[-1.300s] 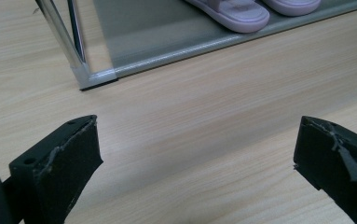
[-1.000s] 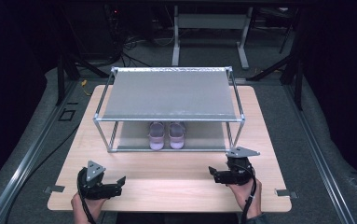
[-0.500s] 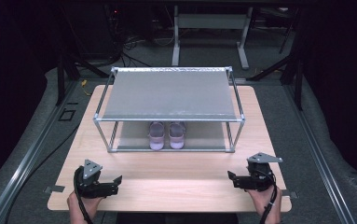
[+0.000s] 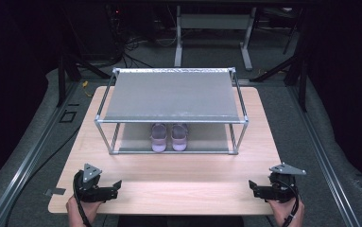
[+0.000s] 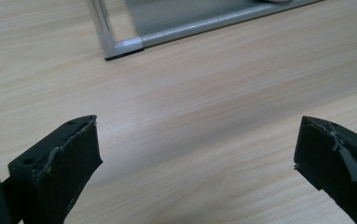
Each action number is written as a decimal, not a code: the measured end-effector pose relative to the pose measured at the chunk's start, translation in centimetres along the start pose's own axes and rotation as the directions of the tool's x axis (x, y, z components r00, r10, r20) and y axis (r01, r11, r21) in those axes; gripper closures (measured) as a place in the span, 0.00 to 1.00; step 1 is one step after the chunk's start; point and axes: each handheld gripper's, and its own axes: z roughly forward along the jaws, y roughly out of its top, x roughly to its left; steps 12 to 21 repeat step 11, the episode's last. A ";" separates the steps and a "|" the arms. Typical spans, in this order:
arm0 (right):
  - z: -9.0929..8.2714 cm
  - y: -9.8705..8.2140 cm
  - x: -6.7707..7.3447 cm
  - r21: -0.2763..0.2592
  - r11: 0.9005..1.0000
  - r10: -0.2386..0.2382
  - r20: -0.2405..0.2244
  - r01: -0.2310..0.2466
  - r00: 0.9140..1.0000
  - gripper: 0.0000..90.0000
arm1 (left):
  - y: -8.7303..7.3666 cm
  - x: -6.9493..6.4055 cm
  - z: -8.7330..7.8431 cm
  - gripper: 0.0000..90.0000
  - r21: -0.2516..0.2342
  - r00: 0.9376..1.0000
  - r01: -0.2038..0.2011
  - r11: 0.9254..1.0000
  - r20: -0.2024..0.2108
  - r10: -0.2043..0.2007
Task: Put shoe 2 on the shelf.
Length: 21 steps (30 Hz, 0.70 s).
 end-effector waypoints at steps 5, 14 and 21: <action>0.2 -0.1 0.0 0.014 1.000 -0.003 -0.003 0.003 1.000 0.00 | -0.5 0.0 0.3 0.00 0.005 1.000 0.011 1.000 0.003 -0.011; 0.4 -0.2 0.2 -0.015 1.000 -0.006 -0.002 0.006 1.000 0.00 | -0.8 -0.3 0.6 0.00 0.008 1.000 0.000 1.000 0.008 0.000; 0.4 -0.2 0.2 -0.015 1.000 -0.006 -0.002 0.006 1.000 0.00 | -0.8 -0.3 0.6 0.00 0.008 1.000 0.000 1.000 0.008 0.000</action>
